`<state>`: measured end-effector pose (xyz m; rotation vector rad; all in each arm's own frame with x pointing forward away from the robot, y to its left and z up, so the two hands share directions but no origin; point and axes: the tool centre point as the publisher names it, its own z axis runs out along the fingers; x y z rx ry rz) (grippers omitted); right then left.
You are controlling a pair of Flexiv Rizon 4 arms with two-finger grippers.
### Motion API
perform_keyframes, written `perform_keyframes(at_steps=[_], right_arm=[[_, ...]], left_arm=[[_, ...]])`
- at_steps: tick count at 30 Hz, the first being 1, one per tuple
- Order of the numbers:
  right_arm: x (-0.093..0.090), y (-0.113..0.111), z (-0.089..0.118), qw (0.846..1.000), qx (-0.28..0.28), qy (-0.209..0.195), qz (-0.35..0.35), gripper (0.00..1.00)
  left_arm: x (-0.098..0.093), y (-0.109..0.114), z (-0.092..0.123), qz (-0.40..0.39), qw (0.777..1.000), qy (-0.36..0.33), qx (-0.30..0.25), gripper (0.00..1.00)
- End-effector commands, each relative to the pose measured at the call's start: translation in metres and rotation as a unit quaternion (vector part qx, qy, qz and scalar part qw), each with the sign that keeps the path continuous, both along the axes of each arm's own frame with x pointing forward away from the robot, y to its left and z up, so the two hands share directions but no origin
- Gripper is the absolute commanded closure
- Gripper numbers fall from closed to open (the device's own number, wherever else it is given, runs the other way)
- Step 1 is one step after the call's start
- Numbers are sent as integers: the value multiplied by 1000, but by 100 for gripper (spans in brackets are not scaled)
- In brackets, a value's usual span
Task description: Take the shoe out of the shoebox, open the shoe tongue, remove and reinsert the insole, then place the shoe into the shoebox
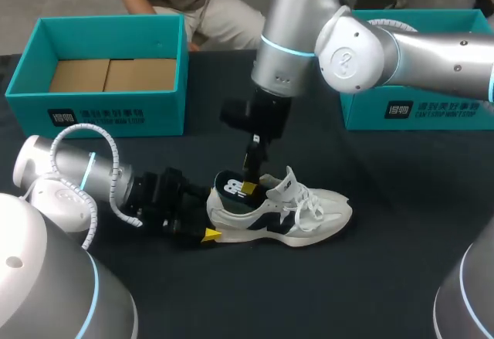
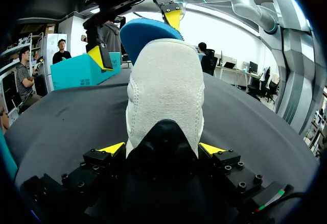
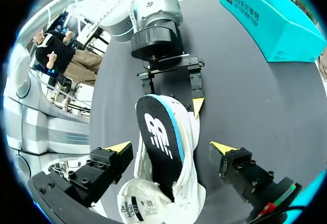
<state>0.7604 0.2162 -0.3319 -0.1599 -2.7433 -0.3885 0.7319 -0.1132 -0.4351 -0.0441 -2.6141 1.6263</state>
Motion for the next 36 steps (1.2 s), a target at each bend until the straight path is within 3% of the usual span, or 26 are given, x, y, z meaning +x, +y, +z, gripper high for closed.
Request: perform_keyframes(at_steps=[1, 19, 20, 22, 23, 25, 26, 36], right_arm=[[-4, -1, -3, 1000, 11, 5, 3, 0], [-6, 9, -12, 999, 34, 25, 23, 0], [-6, 9, -13, 999, 34, 25, 24, 13], [-5, 10, -15, 999, 36, 27, 25, 53], [-5, 11, -15, 999, 37, 27, 25, 61], [-5, 11, -16, 999, 39, 28, 25, 93], [-4, 12, -17, 999, 39, 28, 25, 100], [0, 10, -14, 999, 41, 26, 25, 100]], left_arm=[[1, -2, -6, 0, 1000, 0, 2, 100], [1, -2, -6, 0, 1000, 0, 2, 100], [1, -2, -6, 0, 1000, 0, 2, 100], [1, -2, -6, 0, 1000, 0, 2, 100], [1, -2, -6, 0, 1000, 0, 2, 100], [1, -2, -6, 0, 1000, 0, 2, 100], [1, -2, -6, 0, 1000, 0, 2, 100], [1, -2, -6, 0, 1000, 0, 2, 100]])
